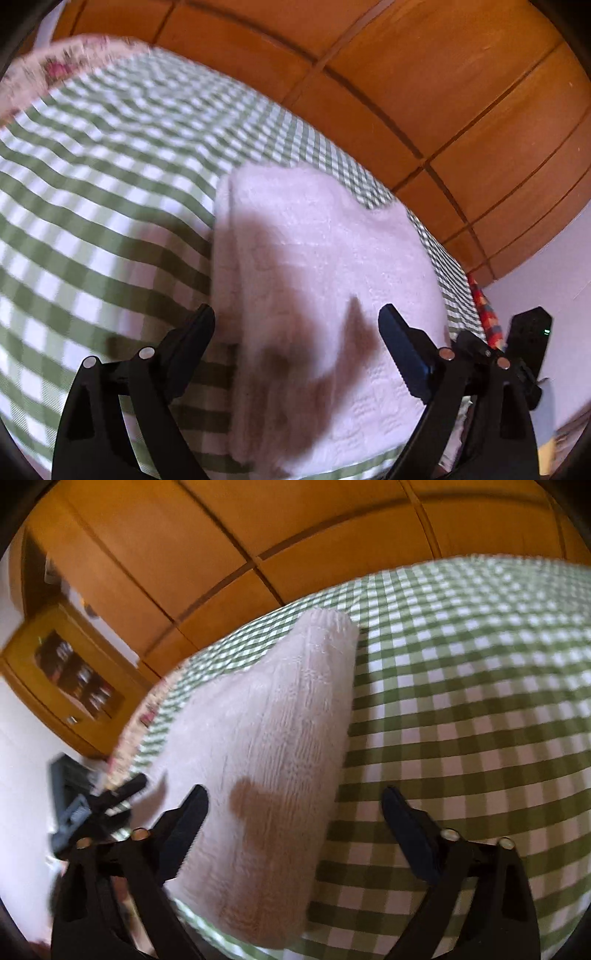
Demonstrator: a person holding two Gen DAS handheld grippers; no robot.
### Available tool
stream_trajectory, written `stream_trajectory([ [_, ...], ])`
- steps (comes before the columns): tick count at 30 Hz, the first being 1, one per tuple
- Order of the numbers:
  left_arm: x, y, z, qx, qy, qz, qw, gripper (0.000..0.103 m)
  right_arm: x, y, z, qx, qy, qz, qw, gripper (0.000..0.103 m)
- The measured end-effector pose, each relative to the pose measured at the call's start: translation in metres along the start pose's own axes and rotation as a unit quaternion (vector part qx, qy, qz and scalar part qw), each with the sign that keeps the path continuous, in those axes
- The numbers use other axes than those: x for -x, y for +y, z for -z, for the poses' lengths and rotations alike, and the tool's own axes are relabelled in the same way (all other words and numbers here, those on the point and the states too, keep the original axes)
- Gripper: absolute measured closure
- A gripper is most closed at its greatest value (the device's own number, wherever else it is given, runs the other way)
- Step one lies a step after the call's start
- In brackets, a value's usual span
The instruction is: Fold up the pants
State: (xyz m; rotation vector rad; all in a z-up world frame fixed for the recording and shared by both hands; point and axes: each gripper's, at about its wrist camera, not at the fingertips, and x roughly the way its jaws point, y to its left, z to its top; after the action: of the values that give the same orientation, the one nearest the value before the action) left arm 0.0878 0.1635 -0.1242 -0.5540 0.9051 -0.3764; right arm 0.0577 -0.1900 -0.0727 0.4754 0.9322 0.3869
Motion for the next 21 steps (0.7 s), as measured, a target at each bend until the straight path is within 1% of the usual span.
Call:
stream_trajectory([
  [1,-0.005,-0.001,-0.002,0.002,0.011,0.0,0.9999,0.014,-0.003,-0.003,-0.004,-0.012,0.008,-0.011,1.0,0.022],
  [2,-0.007,-0.001,-0.004,0.003,0.014,0.001,0.9999,0.014,-0.008,-0.007,-0.006,-0.025,0.018,-0.022,0.999,0.03],
  [3,-0.011,0.001,-0.007,0.006,0.019,0.005,0.9998,0.014,-0.011,-0.01,-0.008,-0.033,0.026,-0.027,0.999,0.035],
  [4,-0.013,0.002,-0.008,0.011,0.026,0.007,0.9996,0.015,-0.016,-0.013,-0.01,-0.044,0.035,-0.035,0.998,0.035],
  [6,-0.02,0.007,-0.014,0.02,0.039,0.008,0.999,0.02,-0.025,-0.019,-0.013,-0.071,0.046,-0.06,0.995,0.035],
  [9,-0.03,0.013,-0.02,0.021,0.059,0.017,0.9979,0.023,-0.036,-0.026,-0.017,-0.097,0.057,-0.079,0.99,0.035],
  [12,-0.038,0.016,-0.025,0.018,0.072,0.025,0.9969,0.024,-0.048,-0.03,-0.019,-0.12,0.064,-0.097,0.986,0.035],
  [19,-0.054,0.007,-0.034,0.003,0.075,0.014,0.9971,0.023,-0.061,-0.025,-0.026,-0.108,0.065,-0.097,0.987,0.035],
  [21,-0.057,0.001,-0.033,-0.006,0.073,0.008,0.9973,0.025,-0.063,-0.021,-0.027,-0.101,0.061,-0.093,0.989,0.035],
])
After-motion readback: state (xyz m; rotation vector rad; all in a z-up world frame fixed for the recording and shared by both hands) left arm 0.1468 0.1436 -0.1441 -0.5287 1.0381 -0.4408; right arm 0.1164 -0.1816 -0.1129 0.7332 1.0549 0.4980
